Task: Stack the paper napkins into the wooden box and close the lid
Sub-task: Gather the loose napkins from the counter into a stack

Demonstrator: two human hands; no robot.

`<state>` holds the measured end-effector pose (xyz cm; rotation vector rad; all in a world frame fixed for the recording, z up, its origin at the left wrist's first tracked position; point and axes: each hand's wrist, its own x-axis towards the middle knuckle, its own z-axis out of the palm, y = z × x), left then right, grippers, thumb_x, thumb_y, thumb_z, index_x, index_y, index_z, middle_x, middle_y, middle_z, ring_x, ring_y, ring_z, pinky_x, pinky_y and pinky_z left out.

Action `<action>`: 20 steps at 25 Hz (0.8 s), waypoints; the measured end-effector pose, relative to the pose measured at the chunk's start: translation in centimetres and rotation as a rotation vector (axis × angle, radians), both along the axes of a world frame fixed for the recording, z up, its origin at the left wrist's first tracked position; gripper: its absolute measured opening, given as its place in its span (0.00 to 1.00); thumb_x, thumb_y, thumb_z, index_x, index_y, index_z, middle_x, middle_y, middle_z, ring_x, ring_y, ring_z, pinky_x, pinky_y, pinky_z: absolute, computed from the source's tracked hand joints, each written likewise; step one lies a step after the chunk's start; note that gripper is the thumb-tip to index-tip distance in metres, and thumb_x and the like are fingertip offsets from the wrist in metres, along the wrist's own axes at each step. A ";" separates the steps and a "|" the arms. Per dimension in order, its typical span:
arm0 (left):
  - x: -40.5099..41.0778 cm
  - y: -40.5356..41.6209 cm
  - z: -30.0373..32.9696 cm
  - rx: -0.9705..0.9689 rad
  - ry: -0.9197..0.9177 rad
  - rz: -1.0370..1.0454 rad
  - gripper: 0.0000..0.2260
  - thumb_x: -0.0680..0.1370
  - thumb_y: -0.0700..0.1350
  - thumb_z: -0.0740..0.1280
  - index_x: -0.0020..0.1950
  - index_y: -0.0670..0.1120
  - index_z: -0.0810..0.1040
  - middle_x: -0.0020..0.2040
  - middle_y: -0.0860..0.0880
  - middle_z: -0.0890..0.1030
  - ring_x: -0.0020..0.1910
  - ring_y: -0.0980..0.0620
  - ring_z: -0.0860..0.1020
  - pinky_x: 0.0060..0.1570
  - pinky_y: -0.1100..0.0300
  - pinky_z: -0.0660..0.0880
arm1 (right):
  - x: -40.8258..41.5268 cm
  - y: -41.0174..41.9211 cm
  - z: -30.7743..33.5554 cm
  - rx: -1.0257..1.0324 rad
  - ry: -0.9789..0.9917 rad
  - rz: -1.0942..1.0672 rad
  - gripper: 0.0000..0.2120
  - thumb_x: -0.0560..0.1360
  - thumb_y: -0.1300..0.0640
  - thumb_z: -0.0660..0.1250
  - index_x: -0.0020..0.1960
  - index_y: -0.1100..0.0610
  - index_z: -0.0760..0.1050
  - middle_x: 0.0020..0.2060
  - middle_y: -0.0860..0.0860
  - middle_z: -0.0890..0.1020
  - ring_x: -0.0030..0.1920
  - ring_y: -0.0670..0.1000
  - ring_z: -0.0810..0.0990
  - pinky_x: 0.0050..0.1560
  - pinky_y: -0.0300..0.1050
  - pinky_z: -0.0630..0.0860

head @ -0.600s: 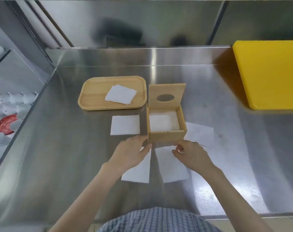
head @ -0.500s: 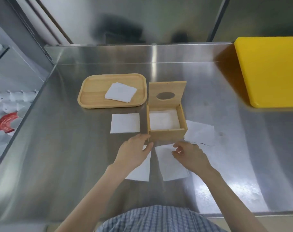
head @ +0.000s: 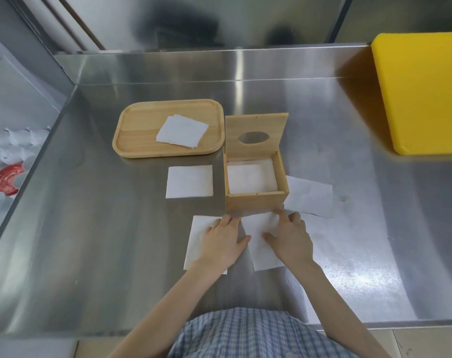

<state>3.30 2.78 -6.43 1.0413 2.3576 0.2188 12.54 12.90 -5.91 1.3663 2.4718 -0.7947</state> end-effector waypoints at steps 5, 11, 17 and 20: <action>0.7 0.4 -0.6 0.011 0.008 0.018 0.20 0.78 0.52 0.60 0.68 0.47 0.66 0.67 0.47 0.70 0.67 0.46 0.68 0.63 0.55 0.66 | 0.0 0.2 -0.2 -0.041 0.019 -0.049 0.21 0.73 0.52 0.67 0.64 0.55 0.67 0.61 0.58 0.69 0.63 0.58 0.68 0.55 0.50 0.75; 1.5 1.3 -0.6 0.054 0.026 0.003 0.16 0.79 0.50 0.59 0.64 0.45 0.68 0.65 0.47 0.72 0.65 0.47 0.70 0.62 0.56 0.67 | 0.3 0.0 -0.7 0.036 0.076 -0.056 0.14 0.72 0.53 0.68 0.55 0.59 0.74 0.58 0.59 0.69 0.60 0.59 0.69 0.55 0.48 0.73; 1.4 1.2 0.0 0.154 -0.128 0.107 0.11 0.79 0.47 0.59 0.52 0.41 0.73 0.51 0.43 0.78 0.53 0.45 0.75 0.51 0.56 0.70 | 0.4 -0.3 0.1 -0.059 0.193 -0.072 0.09 0.75 0.56 0.64 0.53 0.58 0.72 0.57 0.57 0.78 0.57 0.58 0.75 0.56 0.48 0.73; 0.8 0.6 0.8 0.260 -0.350 0.285 0.11 0.78 0.46 0.61 0.36 0.46 0.65 0.33 0.49 0.70 0.33 0.52 0.70 0.32 0.64 0.64 | 0.2 -0.2 1.3 -0.260 0.361 -0.214 0.18 0.75 0.58 0.66 0.63 0.60 0.68 0.59 0.56 0.77 0.58 0.58 0.76 0.58 0.49 0.73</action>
